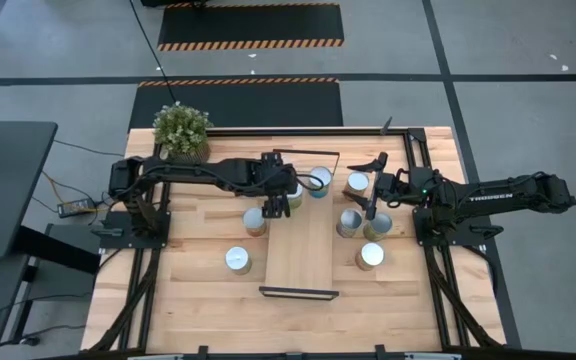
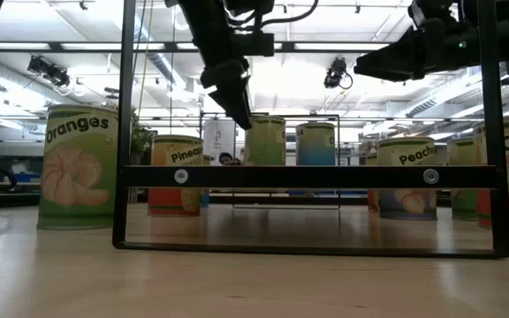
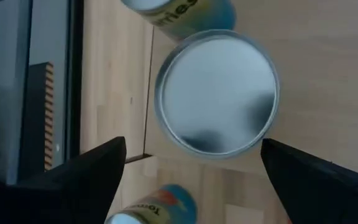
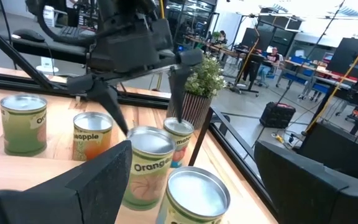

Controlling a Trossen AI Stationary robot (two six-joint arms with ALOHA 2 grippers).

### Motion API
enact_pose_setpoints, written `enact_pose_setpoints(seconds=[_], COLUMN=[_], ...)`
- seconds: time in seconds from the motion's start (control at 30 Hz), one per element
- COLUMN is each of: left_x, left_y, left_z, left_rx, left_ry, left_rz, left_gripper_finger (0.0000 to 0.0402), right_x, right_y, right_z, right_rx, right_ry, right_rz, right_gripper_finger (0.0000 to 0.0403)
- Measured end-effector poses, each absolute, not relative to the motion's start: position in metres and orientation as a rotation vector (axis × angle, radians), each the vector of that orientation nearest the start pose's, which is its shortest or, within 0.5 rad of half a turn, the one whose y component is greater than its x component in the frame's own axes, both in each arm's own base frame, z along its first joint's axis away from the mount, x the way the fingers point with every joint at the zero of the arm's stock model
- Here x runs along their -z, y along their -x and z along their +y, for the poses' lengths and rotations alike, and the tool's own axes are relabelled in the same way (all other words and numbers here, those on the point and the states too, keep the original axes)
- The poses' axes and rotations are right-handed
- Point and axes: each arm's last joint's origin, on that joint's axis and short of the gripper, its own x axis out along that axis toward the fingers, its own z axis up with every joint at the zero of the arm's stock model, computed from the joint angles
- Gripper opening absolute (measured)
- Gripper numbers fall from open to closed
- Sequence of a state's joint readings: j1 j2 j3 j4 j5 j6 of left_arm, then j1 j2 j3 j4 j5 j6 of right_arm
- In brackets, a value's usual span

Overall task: Pick and place cans onto a shelf
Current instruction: Put the top canned oranges on the shelf

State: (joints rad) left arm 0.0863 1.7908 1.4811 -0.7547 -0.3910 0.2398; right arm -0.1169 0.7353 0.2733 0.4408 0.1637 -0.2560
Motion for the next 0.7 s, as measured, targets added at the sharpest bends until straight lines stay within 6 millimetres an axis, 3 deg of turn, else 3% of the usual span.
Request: enact_pose_setpoints(seconds=[0.23, 0.37, 0.53, 0.7], left_x=[-0.265, -0.268, -0.267, -0.257], left_y=[-0.370, -0.367, -0.378, -0.390], left_z=[0.046, 0.038, 0.025, 0.019], left_rx=[-0.478, -0.418, -0.305, -0.376], left_ry=[-0.429, -0.411, -0.342, -0.499], left_rz=[1.109, 1.110, 1.026, 1.013], left_gripper_finger=[0.0380, 0.0380, 0.0380, 0.0380], right_x=[-0.223, -0.223, -0.223, -0.223], right_y=[-0.165, -0.165, -0.165, -0.165], right_z=[-0.024, -0.024, -0.024, -0.024], right_rx=[0.274, 0.274, 0.275, 0.274], right_ry=[0.253, 0.253, 0.253, 0.246], right_rz=[0.058, 0.061, 0.053, 0.057], right_gripper_finger=[0.0346, 0.0346, 0.0346, 0.0346])
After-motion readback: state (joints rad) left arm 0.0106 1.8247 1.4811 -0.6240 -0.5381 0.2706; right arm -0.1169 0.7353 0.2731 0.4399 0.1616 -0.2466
